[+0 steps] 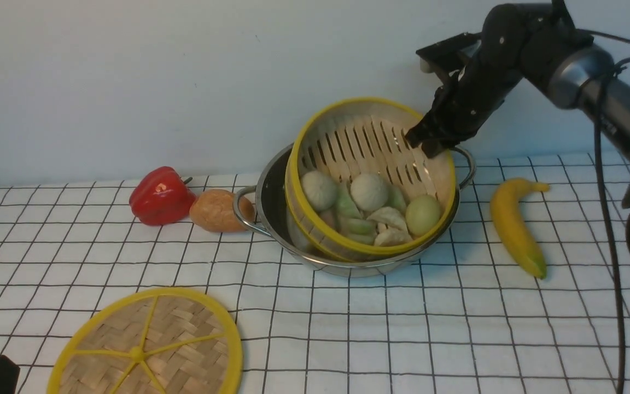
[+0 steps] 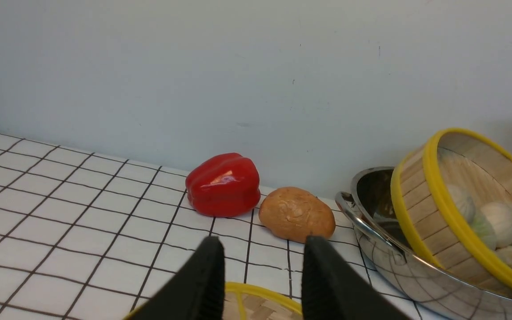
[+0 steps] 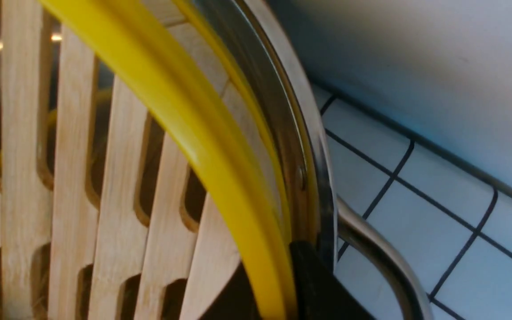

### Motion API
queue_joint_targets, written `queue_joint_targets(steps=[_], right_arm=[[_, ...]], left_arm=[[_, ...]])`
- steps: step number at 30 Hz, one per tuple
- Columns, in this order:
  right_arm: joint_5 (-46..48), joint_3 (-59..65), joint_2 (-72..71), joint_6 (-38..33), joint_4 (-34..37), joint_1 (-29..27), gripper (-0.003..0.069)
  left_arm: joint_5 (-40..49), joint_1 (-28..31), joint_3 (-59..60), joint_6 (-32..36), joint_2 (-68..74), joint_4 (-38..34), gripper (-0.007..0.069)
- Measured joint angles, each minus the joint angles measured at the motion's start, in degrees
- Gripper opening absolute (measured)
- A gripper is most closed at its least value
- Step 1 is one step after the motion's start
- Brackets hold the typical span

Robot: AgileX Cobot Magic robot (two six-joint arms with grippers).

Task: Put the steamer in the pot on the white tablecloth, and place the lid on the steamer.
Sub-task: 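Place the bamboo steamer basket of food into the steel pot with the right gripper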

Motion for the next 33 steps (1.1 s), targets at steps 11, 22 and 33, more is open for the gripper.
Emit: queue_joint_targets(steps=[11,22,33], right_arm=[[-0.1,-0.5,0.6,-0.9,0.3,0.0,0.0058],[-0.9,-1.2,1.8,-6.7,4.4,0.0,0.0223],[-0.8,-3.0,1.8,-7.8,5.8,0.0,0.0441]], left_arm=[[0.0,0.0,0.0,0.0,0.0,0.0,0.0243],[0.0,0.0,0.0,0.0,0.0,0.0,0.0243],[0.0,0.0,0.0,0.0,0.0,0.0,0.0243]])
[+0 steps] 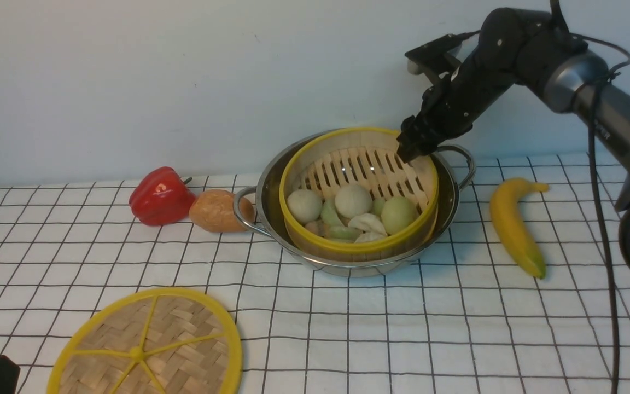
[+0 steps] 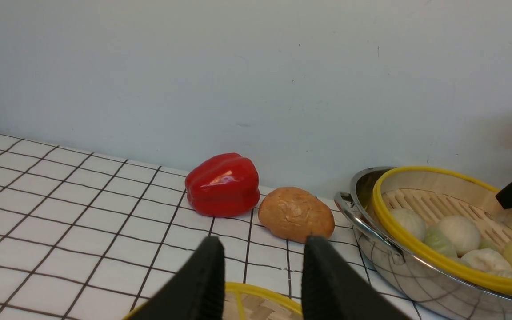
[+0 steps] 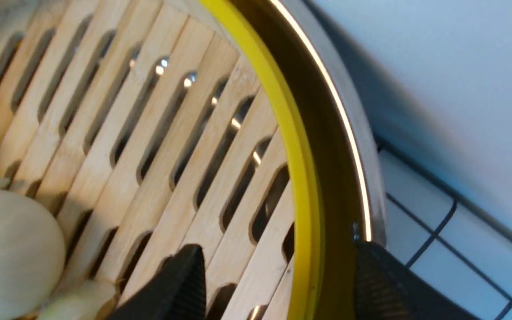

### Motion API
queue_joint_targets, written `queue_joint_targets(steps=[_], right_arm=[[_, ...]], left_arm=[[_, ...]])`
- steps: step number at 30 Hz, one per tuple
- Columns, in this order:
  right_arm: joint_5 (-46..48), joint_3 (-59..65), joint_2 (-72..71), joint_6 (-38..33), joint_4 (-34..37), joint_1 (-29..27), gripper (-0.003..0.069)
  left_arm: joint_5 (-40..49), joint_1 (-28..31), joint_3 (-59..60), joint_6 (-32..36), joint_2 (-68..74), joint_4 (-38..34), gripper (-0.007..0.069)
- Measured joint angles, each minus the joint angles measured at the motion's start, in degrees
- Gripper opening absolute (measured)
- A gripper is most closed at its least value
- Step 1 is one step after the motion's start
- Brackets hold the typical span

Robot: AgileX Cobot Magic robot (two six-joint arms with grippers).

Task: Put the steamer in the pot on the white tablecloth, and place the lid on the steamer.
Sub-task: 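Place the bamboo steamer basket of food into the steel pot with the right gripper, then grasp the bamboo steamer lid lying on the table by its centre knob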

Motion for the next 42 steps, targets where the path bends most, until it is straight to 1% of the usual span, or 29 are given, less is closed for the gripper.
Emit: queue_joint_targets(steps=[4,6,8,11,17,28,30,32,34,35,36,37,38,42], right_arm=[[-0.1,-1.0,0.0,0.6,0.8,0.0,0.0418],[-0.1,-1.1,0.0,1.8,1.4,0.0,0.0383],[-0.1,-1.1,0.0,2.7,1.4,0.0,0.0365],[-0.1,-1.1,0.0,5.0,1.6,0.0,0.0307],[-0.1,-1.1,0.0,6.0,3.3,0.4,0.0238],[0.0,-1.9,0.0,6.0,3.7,2.6,0.0229],[0.2,-3.0,-0.4,6.8,2.5,2.6,0.0225],[0.2,-4.6,-1.1,8.4,-0.6,2.6,0.0193],[0.3,-6.4,-2.5,10.5,-4.9,2.6,0.0139],[0.3,-7.9,-4.1,12.5,-8.8,2.6,0.0076],[0.1,-8.5,-4.9,13.3,-10.9,2.6,0.0041],[0.1,-8.9,-5.1,13.6,-11.3,2.6,0.0034],[0.1,-9.6,-6.5,14.4,-13.2,2.6,-0.0001],[0.0,-10.7,-11.0,17.3,-15.8,2.6,-0.0013]], left_arm=[[0.0,0.0,0.0,0.0,0.0,0.0,0.0243],[0.0,0.0,0.0,0.0,0.0,0.0,0.0243],[0.0,0.0,0.0,0.0,0.0,0.0,0.0243],[0.0,0.0,0.0,0.0,0.0,0.0,0.0243],[0.0,0.0,0.0,0.0,0.0,0.0,0.0243],[0.0,0.0,0.0,0.0,0.0,-0.1,0.0243],[0.0,0.0,0.0,-0.3,0.0,-0.9,0.0243],[0.0,0.0,0.0,-0.3,0.0,-1.6,0.0243],[0.0,0.0,0.0,-0.4,0.0,-2.1,0.0243],[0.0,0.0,0.0,-0.4,0.0,-2.3,0.0243],[0.0,0.0,0.0,-0.4,0.0,-2.3,0.0243],[0.0,0.0,0.0,-0.4,0.0,-2.4,0.0243],[0.0,0.0,0.0,-0.4,0.0,-2.4,0.0243],[0.0,0.0,0.0,-0.4,0.0,-2.4,0.0243]])
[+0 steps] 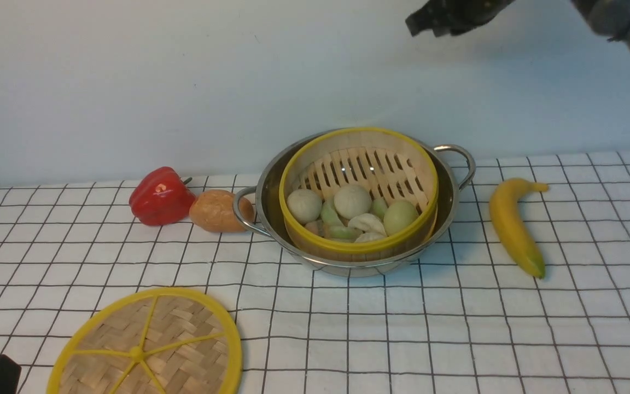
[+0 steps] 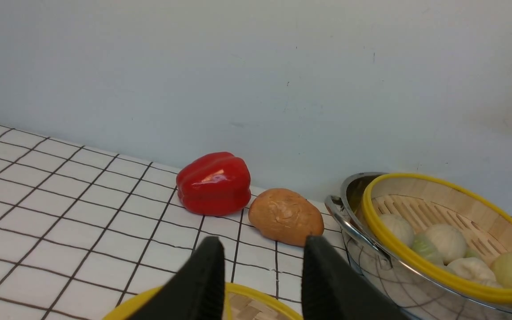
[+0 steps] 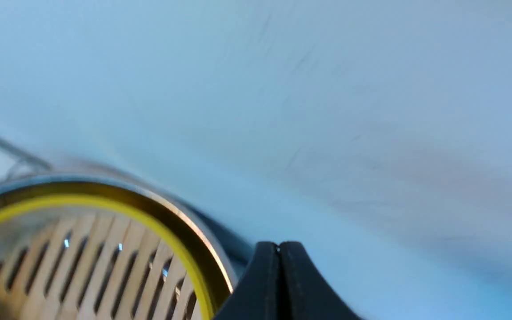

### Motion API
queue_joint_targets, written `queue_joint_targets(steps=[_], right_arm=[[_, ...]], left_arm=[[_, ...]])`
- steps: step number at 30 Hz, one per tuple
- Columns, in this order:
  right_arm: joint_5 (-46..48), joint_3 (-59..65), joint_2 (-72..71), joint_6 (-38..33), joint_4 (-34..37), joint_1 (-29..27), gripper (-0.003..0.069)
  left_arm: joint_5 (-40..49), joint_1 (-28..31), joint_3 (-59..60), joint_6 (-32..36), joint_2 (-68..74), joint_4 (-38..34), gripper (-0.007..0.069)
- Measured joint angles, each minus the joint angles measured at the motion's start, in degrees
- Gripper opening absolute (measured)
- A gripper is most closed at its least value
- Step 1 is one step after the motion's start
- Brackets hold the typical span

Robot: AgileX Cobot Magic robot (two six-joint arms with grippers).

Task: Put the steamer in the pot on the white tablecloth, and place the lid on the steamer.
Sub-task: 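Grasp the bamboo steamer lid lying on the table by its centre knob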

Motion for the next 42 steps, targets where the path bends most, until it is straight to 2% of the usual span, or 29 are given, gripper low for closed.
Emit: queue_joint_targets(steps=[5,9,16,22,26,30,33,34,39,40,41,42], right_arm=[[0.0,0.0,-5.3,7.2,1.0,0.0,-0.0013],[0.0,0.0,-8.7,9.6,4.2,0.0,-0.0013],[0.0,-0.1,-13.0,9.6,9.4,0.0,-0.0004],[0.0,-0.1,-13.1,11.9,9.8,0.0,0.0005],[0.0,3.4,-15.3,10.2,8.1,0.0,0.0018],[-0.3,20.1,-25.4,8.6,5.4,0.0,0.0043],[-5.0,41.1,-36.9,8.3,1.6,0.0,0.0063],[-5.0,41.1,-37.7,8.3,1.3,0.0,0.0064],[-23.2,80.7,-61.5,12.0,-6.6,-0.2,0.0104],[-23.9,82.0,-61.5,12.3,-6.9,-0.2,0.0104],[-30.2,93.0,-69.2,15.2,-8.5,-1.6,0.0118],[-33.8,97.4,-72.3,16.6,-8.8,-2.6,0.0125]], left_arm=[[0.0,0.0,0.0,0.1,0.0,0.0,0.0243],[0.0,0.0,0.0,0.1,0.0,0.0,0.0243],[0.0,0.0,0.0,0.1,0.0,0.0,0.0243],[0.0,0.0,0.0,0.1,0.0,0.0,0.0243],[0.0,0.0,0.0,0.1,0.0,0.0,0.0243],[0.0,0.0,0.0,0.1,0.0,0.0,0.0243],[0.0,0.0,0.0,0.1,0.0,0.0,0.0243],[0.0,0.0,0.0,0.1,0.0,0.0,0.0243],[0.0,0.0,0.0,0.2,0.0,0.0,0.0243],[0.0,0.0,0.0,0.2,0.0,0.0,0.0243],[0.0,0.0,0.0,0.5,0.0,0.0,0.0243],[0.0,0.0,0.0,0.6,0.0,0.0,0.0243]])
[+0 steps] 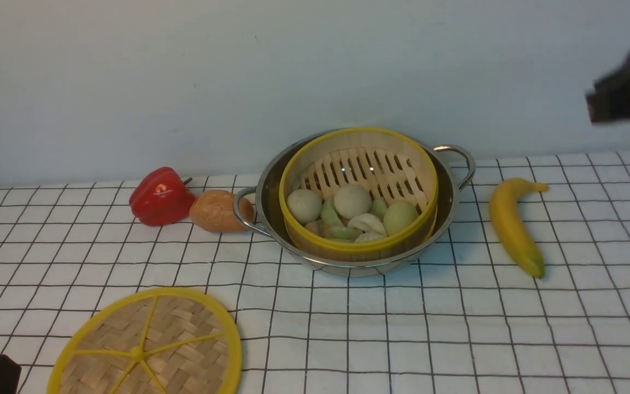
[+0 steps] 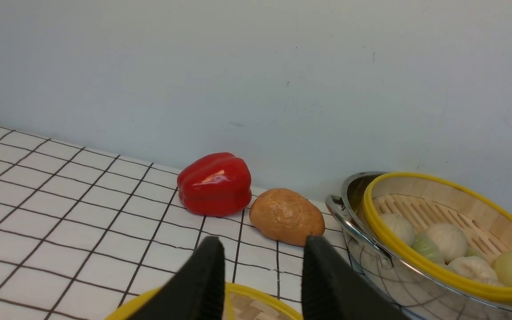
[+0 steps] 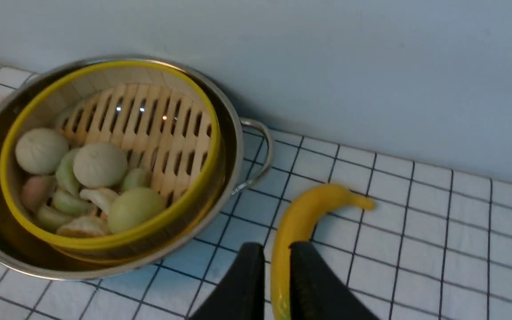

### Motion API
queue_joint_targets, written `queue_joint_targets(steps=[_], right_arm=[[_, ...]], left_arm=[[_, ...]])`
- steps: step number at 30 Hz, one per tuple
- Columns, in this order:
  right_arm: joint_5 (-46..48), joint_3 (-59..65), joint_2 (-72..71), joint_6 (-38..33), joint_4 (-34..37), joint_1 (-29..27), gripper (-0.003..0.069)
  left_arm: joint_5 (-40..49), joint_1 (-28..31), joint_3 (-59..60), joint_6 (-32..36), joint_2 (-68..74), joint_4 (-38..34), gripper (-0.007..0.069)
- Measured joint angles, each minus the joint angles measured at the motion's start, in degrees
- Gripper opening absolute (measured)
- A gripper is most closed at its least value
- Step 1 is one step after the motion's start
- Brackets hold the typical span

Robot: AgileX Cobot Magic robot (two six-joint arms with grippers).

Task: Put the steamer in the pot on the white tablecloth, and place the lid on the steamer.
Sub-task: 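Grasp the bamboo steamer lid lying on the table by its centre knob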

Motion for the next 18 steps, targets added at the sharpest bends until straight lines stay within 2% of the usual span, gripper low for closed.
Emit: queue_joint_targets(steps=[2,6,10,14,18], right_arm=[[-5.3,9.0,-6.9,2.7,-0.5,-2.9,0.0136],[-15.3,25.1,-21.9,5.2,-0.9,-12.7,0.0160],[-17.8,35.8,-35.0,5.3,-1.1,-19.9,0.0179],[-20.0,46.1,-46.9,5.0,-2.3,-21.5,0.0195],[-21.8,52.1,-53.1,5.0,-4.1,-21.5,0.0202]], left_arm=[[0.0,0.0,0.0,0.0,0.0,0.0,0.0243],[0.0,0.0,0.0,0.1,0.0,0.0,0.0243],[0.0,0.0,0.0,0.2,0.0,0.0,0.0243],[0.0,0.0,0.0,0.2,0.0,0.0,0.0243],[0.0,0.0,0.0,0.2,0.0,0.0,0.0243]])
